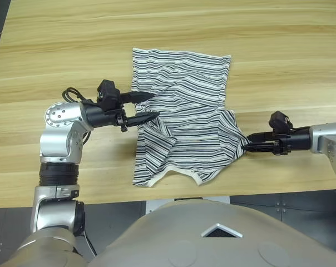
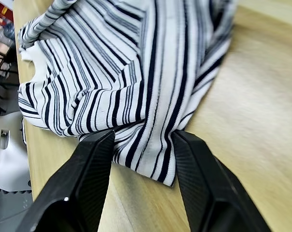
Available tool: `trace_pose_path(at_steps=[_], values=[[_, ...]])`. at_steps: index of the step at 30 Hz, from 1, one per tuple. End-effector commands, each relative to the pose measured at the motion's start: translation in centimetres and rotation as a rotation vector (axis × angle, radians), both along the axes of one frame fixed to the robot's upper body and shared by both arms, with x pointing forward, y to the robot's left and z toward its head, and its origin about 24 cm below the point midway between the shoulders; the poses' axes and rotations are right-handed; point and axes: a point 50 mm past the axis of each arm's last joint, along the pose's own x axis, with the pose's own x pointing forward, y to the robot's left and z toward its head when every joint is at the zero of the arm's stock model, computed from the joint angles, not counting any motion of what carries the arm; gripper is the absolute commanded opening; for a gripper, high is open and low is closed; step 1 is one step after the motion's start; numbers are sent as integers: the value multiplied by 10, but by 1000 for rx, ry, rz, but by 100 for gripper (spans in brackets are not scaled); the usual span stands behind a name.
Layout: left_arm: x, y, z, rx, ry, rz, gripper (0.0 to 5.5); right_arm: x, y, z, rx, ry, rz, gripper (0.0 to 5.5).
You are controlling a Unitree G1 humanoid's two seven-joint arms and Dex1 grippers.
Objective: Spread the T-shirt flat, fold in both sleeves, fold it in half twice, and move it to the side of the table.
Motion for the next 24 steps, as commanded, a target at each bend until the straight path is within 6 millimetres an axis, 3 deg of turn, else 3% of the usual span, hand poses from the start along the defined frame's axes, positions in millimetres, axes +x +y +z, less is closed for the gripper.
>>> trace_pose_path(at_steps=[1,5,17,24], values=[[0,1,-1,16,-17,20,276,-14,-1,-24,-94,59,-5,217],[-1,2,-3,25,-17,23,276,-15,-2,-29,-109,59,-11,217],[2,4,-6,48,-20,16,282,-6,-3,-27,-135,29,-19,15],[3,1,-5,35,-6,-5,282,4,1,-7,-111,-45,2,15]])
